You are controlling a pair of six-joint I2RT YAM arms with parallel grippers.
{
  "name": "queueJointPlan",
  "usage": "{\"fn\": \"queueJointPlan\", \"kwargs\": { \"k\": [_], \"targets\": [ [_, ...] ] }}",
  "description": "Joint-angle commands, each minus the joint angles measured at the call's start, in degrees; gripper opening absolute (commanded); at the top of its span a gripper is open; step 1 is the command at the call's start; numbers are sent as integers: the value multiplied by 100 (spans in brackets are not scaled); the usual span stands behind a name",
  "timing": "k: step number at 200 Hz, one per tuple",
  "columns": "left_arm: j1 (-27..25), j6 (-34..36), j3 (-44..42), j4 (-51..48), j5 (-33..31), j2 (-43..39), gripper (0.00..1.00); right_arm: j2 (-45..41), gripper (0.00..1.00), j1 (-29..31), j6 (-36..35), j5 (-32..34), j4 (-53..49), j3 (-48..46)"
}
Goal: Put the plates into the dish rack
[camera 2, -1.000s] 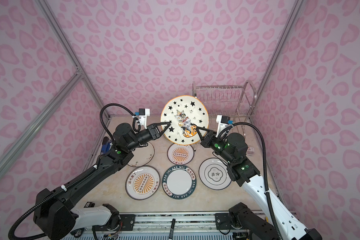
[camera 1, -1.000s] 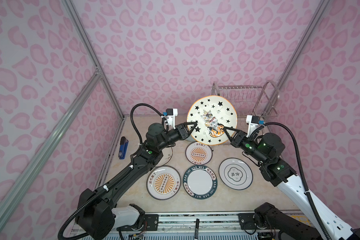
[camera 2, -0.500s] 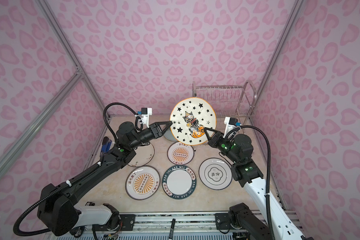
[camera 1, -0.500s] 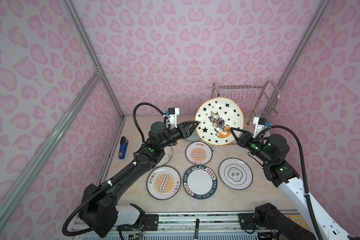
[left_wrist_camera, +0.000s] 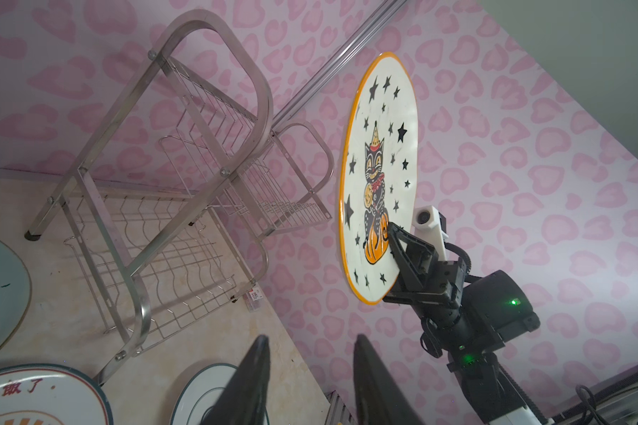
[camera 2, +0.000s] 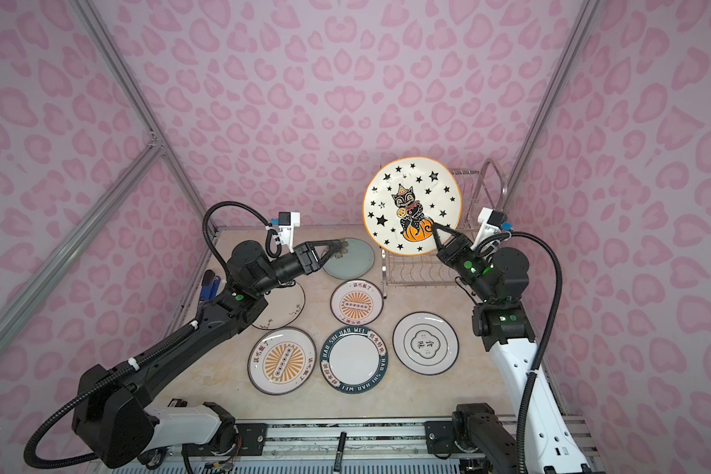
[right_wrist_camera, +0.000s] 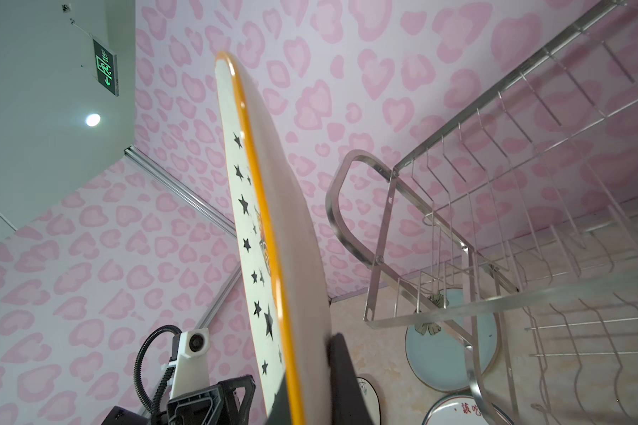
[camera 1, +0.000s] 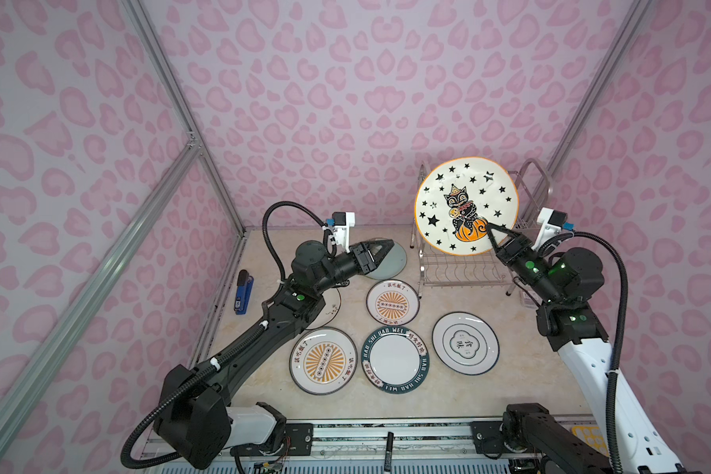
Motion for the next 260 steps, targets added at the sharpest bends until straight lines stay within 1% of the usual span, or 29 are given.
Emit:
{"fn": "queueJointPlan", "kwargs": {
  "k": [1,25,50,79,106,127,159,162,170,188,225,260],
  "targets": [
    [-1,109,-37,176,-7,-86,39,79,0,-292,195,-188,988,342],
    [-2,199,-79,-1,-17,-147,39,257,0,-772,72,-235,780,797],
    [-2,429,-85,-467,-30,-251,38,547,0,-1252,-281,-273,320,1330],
    [-1,755,-203,-1051,-209,-481,38,915,0,-1551,-778,-220,-210,1855],
    [-2,965,-356,-1392,-373,-719,38,1195,0,-1617,-1590,277,-1071,2415],
    [-10,1074,-464,-1566,-456,-875,38,1372,0,-1646,-2082,614,-1536,2718],
    [-2,1112,-634,-1564,-602,-1028,38,1543,0,-1650,-2755,1261,-2072,3128],
    [-2,1114,-646,-1564,-609,-1033,34,1554,0,-1647,-2809,1295,-2107,3152],
    [-2,1096,-685,-1564,-618,-1038,33,1609,0,-1641,-2973,1416,-2203,3229],
    [2,1017,-777,-1542,-590,-1023,32,1727,0,-1637,-3232,1623,-2374,3377],
    [-2,895,-859,-1428,-502,-922,31,2051,0,-1637,-3529,1852,-2473,3674],
    [-11,826,-913,-1373,-504,-873,29,2444,0,-1637,-3653,1804,-2560,4117]
  ]
}}
